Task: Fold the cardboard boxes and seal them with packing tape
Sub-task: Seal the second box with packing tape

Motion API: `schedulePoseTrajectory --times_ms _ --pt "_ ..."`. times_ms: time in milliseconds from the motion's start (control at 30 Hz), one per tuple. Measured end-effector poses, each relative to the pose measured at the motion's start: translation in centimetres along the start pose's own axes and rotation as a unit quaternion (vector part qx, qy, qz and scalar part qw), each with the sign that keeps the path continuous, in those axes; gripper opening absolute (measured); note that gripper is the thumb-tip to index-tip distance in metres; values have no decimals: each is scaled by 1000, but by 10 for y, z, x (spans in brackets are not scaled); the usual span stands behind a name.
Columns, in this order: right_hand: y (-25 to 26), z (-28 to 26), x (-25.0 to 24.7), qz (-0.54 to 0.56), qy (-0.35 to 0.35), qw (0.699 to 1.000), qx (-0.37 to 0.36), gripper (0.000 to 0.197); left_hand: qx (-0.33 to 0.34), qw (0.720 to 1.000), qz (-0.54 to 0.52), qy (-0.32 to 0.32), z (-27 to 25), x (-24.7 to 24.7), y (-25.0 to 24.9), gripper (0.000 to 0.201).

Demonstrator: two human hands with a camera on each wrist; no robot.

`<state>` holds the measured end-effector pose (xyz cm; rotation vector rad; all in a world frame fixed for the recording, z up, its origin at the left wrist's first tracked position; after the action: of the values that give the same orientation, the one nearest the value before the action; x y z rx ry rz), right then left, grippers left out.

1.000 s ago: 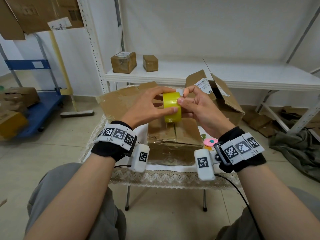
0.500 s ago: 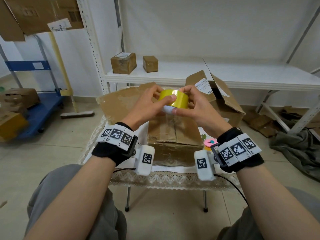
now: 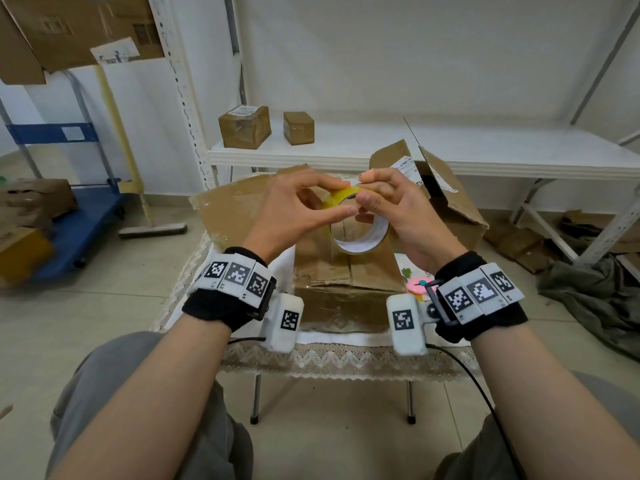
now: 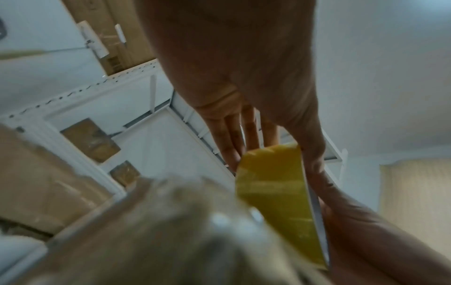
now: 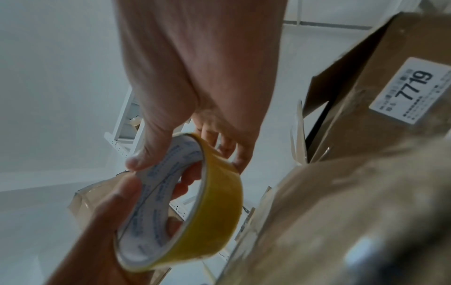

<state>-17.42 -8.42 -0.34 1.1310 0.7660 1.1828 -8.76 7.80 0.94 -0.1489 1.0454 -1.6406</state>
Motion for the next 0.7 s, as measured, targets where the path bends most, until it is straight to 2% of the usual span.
schedulePoseTrajectory --times_ms 133,333,700 --pt "-3 1 4 19 9 1000 2 60 -31 999 -19 -3 0 -1 0 36" --pt "-6 0 5 13 25 1000 7 43 -49 996 -46 66 -2 6 1 31" --pt "-11 -1 10 34 33 999 14 44 -65 994 -68 48 1 6 5 29"
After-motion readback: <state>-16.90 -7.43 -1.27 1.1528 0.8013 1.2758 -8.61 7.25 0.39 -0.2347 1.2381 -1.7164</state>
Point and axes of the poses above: each hand's wrist, its own z-axis towards the middle knuckle, its own x-axis out of the palm, y = z × x, the point moved 3 cm from there along z, towards the middle knuckle, and after that the axes turned 3 degrees about z, right-handed, at the moved point
